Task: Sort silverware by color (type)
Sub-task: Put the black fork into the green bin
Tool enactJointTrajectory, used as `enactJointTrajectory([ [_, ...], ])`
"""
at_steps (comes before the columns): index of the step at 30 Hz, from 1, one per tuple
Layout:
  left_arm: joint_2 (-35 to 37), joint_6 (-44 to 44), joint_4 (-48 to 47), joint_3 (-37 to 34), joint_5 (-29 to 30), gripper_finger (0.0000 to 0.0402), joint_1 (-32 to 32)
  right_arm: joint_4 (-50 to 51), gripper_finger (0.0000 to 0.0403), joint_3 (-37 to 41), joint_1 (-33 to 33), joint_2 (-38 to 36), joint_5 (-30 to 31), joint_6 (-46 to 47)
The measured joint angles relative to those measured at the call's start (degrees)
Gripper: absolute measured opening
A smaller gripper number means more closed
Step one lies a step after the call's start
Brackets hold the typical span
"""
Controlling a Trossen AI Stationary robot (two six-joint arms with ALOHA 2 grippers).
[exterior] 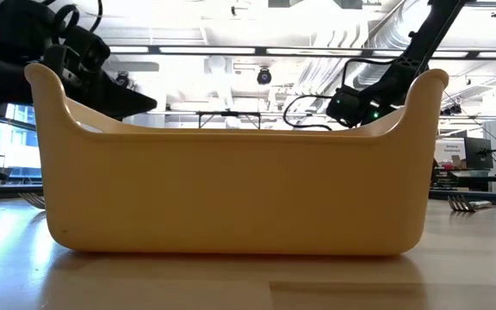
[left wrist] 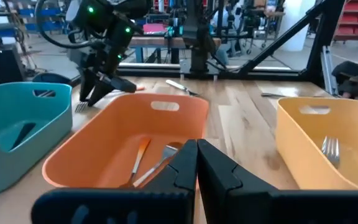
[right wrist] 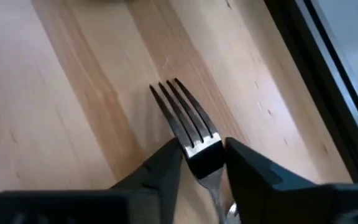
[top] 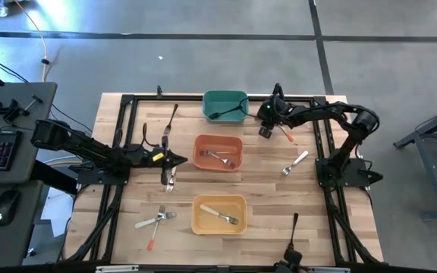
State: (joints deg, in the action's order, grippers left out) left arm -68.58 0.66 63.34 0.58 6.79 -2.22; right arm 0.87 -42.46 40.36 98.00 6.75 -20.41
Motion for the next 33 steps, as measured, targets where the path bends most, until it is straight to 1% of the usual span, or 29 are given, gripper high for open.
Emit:
enactJointTrajectory([
  [6, 0.0, -0.8, 0.1, 0.0, 0.0, 0.0003, 0.0, 1.0, 0.0018, 0.0, -0.1, 0.0, -0.9, 0.6],
  [8, 0.0, -0.9, 0.0, 0.0, 0.0, 0.0003, 0.0, 1.2, 0.0005, 0.0, -0.5, 0.1, -0.7, 1.3],
  [13, 0.0, -1.3, 0.9, 0.0, 0.4, 0.0003, 0.0, 2.9, 0.0007, -0.9, -1.2, -0.1, 0.8, 3.6],
  [17, 0.0, -1.2, 0.9, 0.0, 0.5, 0.0003, 0.0, 10.7, 0.0002, -4.1, -2.7, -1.3, 3.5, 6.1],
  [21, 0.0, -0.9, 0.9, 0.0, 0.5, 0.0003, 0.0, 19.4, 0.0001, -9.7, -5.0, -3.2, 7.7, 9.1],
  [24, 0.0, -0.9, 0.8, 0.0, 0.5, 0.0003, 0.0, 26.2, 0.0000, -14.1, -6.4, -3.7, 9.6, 12.5],
  [29, 0.0, -0.8, 0.6, 0.0, 0.5, 0.0003, 0.0, 29.0, 0.0000, -21.6, -9.3, -4.1, 11.0, 17.5],
  [31, 0.0, -0.7, 0.3, 0.0, 0.5, 0.0003, 0.0, 30.4, 0.0000, -24.7, -11.0, -4.1, 13.9, 18.0],
  [33, 0.0, -0.7, 0.0, 0.0, 0.5, 0.0003, 0.0, 32.8, 0.0000, -28.3, -12.9, -4.1, 18.1, 19.2],
])
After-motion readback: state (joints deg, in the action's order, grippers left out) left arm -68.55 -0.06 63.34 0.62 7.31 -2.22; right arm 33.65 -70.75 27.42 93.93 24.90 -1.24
